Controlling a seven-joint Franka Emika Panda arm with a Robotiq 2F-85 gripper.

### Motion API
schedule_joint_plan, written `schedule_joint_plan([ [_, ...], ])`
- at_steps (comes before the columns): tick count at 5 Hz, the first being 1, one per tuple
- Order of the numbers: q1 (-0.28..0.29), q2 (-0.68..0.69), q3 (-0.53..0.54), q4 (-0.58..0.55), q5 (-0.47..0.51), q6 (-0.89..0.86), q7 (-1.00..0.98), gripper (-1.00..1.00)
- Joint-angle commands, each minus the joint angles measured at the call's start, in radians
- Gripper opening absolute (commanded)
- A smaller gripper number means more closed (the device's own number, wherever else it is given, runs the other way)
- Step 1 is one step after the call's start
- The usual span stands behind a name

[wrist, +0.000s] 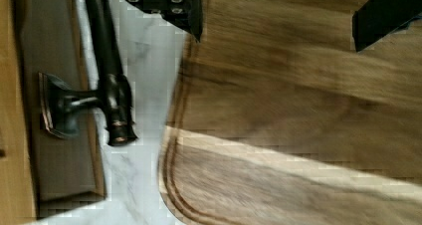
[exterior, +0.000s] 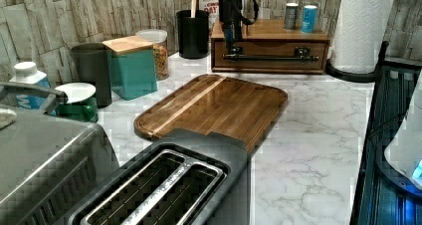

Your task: Open the drawer.

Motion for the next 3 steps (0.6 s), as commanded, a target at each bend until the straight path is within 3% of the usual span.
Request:
schedule_joint_plan([
  [1,-0.120,-0.083,-0.096,-0.165,-0.039,0.260,-0.307,1.00],
  [3,-0.153,-0.124,-0.097,-0.306,-0.101,0.417,-0.354,1.00],
])
